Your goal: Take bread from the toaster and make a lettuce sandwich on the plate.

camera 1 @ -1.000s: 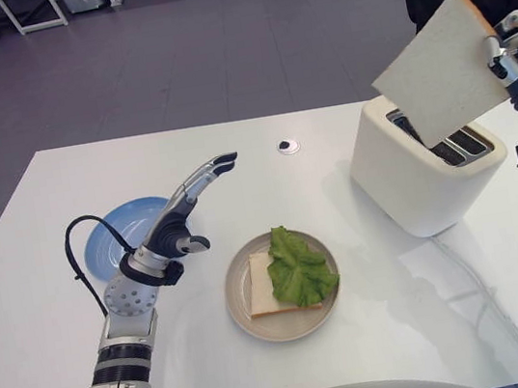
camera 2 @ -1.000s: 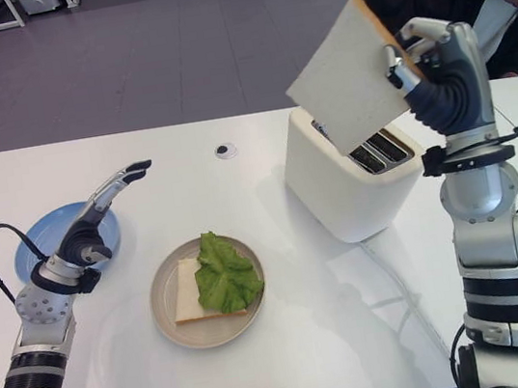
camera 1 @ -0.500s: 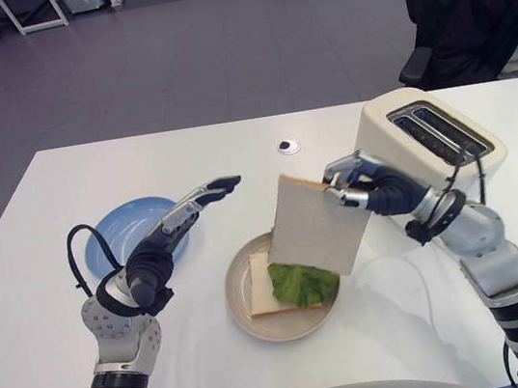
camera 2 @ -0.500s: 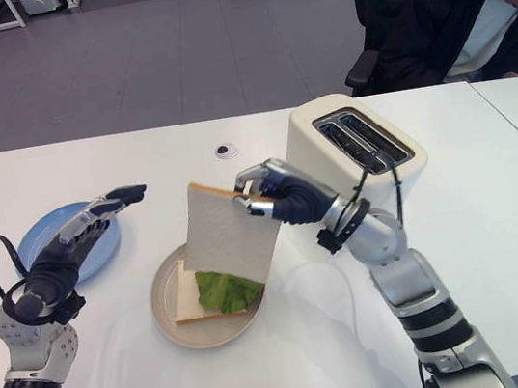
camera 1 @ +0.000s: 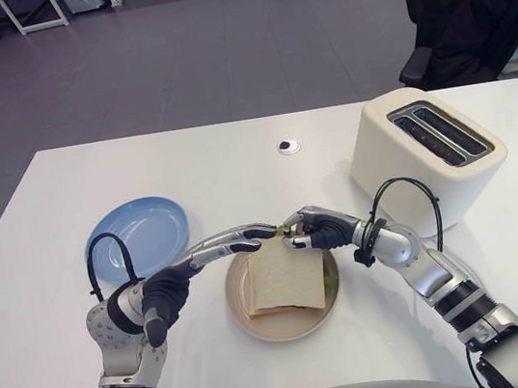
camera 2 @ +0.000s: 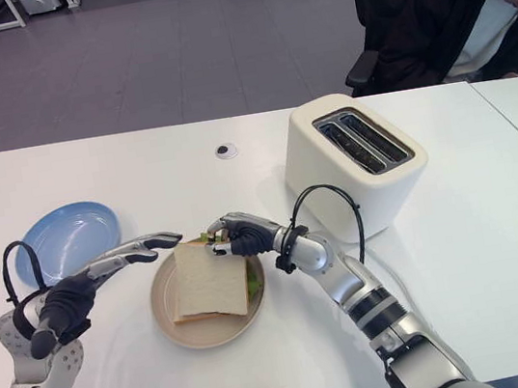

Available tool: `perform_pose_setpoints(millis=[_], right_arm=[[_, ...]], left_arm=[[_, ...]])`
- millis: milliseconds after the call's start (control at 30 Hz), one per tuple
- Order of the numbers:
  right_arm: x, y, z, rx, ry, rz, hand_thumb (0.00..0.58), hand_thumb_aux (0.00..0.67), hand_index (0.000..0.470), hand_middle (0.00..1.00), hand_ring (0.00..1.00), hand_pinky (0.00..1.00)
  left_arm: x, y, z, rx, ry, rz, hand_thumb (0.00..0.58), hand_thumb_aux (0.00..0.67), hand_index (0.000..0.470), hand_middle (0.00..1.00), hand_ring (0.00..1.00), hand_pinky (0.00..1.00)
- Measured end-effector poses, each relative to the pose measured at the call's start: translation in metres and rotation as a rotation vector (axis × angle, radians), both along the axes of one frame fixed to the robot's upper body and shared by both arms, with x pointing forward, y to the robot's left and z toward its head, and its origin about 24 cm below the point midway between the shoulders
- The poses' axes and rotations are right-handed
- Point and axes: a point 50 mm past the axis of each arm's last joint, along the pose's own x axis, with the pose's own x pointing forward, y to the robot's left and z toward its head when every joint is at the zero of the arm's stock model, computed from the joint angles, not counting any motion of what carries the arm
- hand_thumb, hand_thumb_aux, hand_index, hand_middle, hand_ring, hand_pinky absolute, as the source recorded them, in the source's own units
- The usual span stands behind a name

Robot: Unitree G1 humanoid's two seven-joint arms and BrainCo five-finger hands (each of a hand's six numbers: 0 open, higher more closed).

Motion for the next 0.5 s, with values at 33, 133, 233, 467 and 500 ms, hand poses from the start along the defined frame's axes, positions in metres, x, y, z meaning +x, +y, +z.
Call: perform_pose_setpoints(millis=[33, 133, 233, 467, 500], right_arm=[[0.001, 0.001, -0.001, -0.005, -0.008, -0.003, 0.58, 0.67, 0.47, 1.0, 1.0, 1.0], [0.003, 0.001, -0.004, -0.009, -0.019, -0.011, 0.58, 0.67, 0.47, 1.0, 1.0, 1.0], [0.005, 0.0, -0.011, -0.042, -0.021, -0.03, 0.58, 0.67, 0.47, 1.0, 1.0, 1.0], [0.005, -0.002, -0.015, -0.074, -0.035, -0.045, 0.0, 0.0, 0.0, 0.07, 0.07, 0.07], [0.005, -0.001, -0.014, -0.077, -0.046, -0.044, 0.0, 0.0, 0.0, 0.0, 0.0, 0.0]], left_arm=[[0.002, -0.001, -0.012, 0.084, 0.019, 0.019, 0.0, 0.0, 0.0, 0.0, 0.0, 0.0], [0.004, -0.003, -0.045, 0.281, 0.09, 0.048, 0.0, 0.0, 0.0, 0.0, 0.0, 0.0], [0.01, -0.009, -0.055, 0.358, 0.069, 0.063, 0.0, 0.0, 0.0, 0.0, 0.0, 0.0], [0.012, -0.012, -0.063, 0.4, 0.041, 0.081, 0.0, 0.0, 0.0, 0.0, 0.0, 0.0], [0.012, -0.011, -0.063, 0.401, 0.039, 0.088, 0.0, 0.0, 0.0, 0.0, 0.0, 0.0]])
